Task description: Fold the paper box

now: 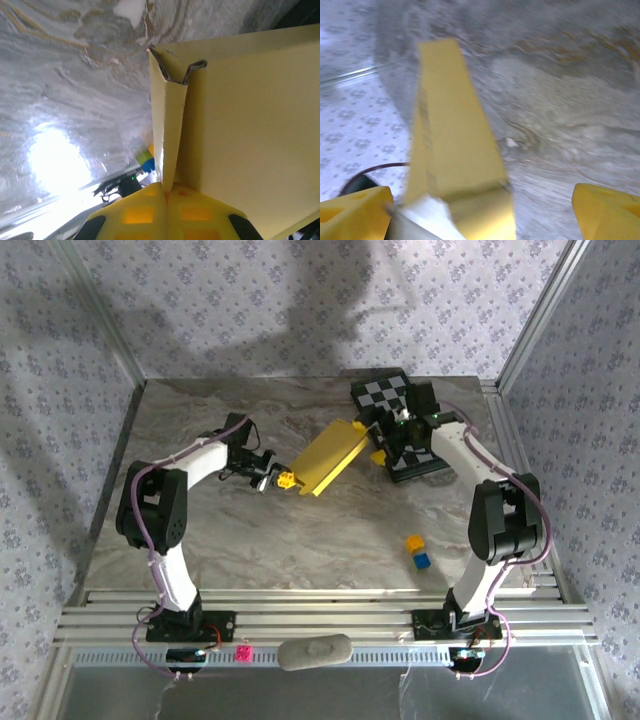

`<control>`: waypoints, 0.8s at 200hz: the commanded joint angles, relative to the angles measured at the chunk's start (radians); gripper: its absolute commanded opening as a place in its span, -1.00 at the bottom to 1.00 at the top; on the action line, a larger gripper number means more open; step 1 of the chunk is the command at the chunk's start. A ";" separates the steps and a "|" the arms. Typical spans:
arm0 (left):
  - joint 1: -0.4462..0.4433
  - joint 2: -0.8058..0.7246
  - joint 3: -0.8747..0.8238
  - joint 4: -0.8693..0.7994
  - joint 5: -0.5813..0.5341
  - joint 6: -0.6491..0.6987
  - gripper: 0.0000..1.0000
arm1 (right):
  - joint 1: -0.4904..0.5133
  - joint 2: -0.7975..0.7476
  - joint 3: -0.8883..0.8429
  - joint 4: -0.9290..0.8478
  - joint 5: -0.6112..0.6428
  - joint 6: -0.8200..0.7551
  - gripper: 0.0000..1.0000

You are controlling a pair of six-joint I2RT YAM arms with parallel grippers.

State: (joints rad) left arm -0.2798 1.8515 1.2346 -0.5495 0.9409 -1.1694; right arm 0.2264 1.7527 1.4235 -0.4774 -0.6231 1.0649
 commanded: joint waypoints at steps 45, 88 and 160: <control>0.070 -0.063 -0.063 -0.152 0.161 0.198 -1.00 | -0.161 -0.010 0.112 -0.154 -0.105 -0.226 0.82; 0.067 -0.073 -0.111 -0.227 0.185 0.322 -1.00 | -0.202 0.011 0.025 -0.001 -0.200 -0.209 0.71; 0.063 0.033 -0.020 -0.469 0.212 0.609 -1.00 | -0.076 0.140 0.038 -0.179 -0.364 -0.090 0.83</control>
State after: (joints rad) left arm -0.2115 1.8469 1.1423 -0.8936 1.1053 -0.7029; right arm 0.1219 1.8908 1.4708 -0.6304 -0.8749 0.9096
